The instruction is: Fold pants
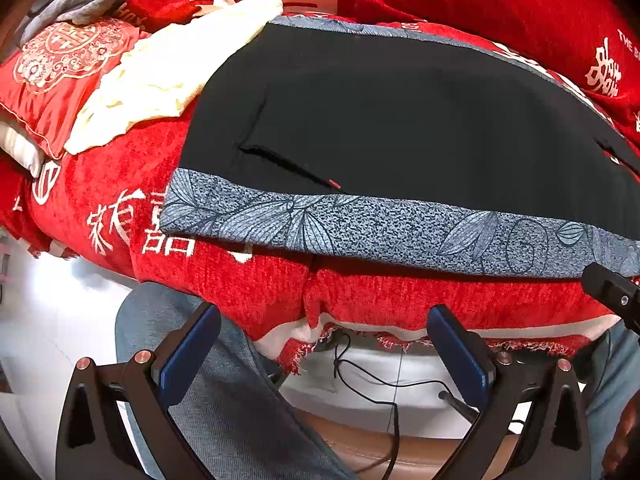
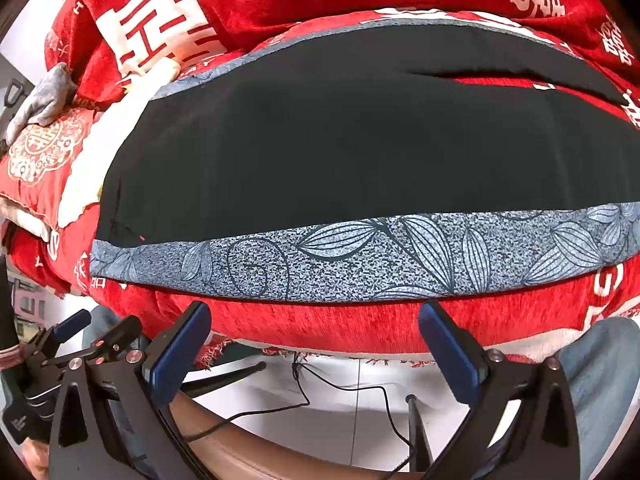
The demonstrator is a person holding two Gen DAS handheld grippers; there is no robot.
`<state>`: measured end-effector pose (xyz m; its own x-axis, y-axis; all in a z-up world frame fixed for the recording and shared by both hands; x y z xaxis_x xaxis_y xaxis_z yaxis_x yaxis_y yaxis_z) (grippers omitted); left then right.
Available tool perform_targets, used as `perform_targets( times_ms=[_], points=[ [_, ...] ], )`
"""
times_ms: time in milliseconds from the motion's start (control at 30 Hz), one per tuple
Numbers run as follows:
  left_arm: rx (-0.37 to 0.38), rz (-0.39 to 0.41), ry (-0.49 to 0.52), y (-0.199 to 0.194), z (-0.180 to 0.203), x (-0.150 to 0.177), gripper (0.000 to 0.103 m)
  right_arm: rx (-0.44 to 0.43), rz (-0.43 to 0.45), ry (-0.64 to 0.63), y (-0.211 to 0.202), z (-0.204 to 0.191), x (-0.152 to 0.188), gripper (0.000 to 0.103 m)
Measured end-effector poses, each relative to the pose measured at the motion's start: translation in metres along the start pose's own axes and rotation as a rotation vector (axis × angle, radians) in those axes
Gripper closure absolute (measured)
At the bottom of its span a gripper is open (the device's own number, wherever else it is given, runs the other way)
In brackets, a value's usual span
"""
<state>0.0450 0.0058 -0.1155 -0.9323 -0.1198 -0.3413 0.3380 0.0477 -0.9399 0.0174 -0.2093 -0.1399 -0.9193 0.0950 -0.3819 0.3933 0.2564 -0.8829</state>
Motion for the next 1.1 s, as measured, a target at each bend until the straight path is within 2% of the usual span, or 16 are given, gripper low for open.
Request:
perform_targets(
  times_ms=[1100],
  points=[
    [-0.01, -0.023, -0.015, 0.0045, -0.002, -0.0004, 0.0, 0.001, -0.013, 0.02, 0.0039, 0.0056, 0.0044, 0.0]
  ],
)
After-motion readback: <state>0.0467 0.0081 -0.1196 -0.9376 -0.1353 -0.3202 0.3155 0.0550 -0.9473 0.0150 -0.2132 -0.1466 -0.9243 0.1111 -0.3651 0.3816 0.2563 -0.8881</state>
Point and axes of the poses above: each gripper's, at about its wrist camera, not at the fingertips, and y roughly the way its jaws point, z to its right, x to its underside, the point moved 10 cm from there along y, roughly the way its jaws point, and after that the axes turned 10 degrees about -y, right-handed, at the moved point
